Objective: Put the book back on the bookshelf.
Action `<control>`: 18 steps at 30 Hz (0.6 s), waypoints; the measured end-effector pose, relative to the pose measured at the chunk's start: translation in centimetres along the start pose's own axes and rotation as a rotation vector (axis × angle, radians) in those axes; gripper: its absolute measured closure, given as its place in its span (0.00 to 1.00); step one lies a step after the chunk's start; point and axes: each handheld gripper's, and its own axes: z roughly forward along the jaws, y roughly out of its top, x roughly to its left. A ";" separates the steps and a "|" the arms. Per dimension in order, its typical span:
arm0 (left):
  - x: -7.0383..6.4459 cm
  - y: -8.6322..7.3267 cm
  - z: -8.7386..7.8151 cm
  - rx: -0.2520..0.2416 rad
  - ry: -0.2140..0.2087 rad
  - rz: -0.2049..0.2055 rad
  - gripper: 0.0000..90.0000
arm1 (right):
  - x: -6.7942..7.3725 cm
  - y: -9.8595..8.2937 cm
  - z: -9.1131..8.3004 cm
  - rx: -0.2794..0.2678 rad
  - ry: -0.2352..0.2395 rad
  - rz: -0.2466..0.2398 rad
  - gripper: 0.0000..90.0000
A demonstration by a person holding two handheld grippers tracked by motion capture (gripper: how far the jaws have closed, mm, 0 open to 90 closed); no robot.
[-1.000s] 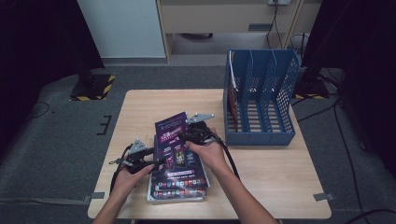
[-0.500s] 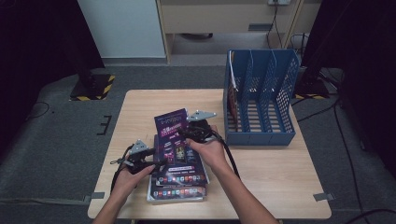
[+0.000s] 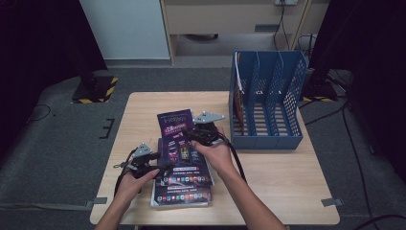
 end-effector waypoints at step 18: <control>-0.1 0.3 0.1 -0.012 -0.052 -0.006 0.31 | 0.5 1.1 -0.6 -0.104 0.043 -0.026 0.90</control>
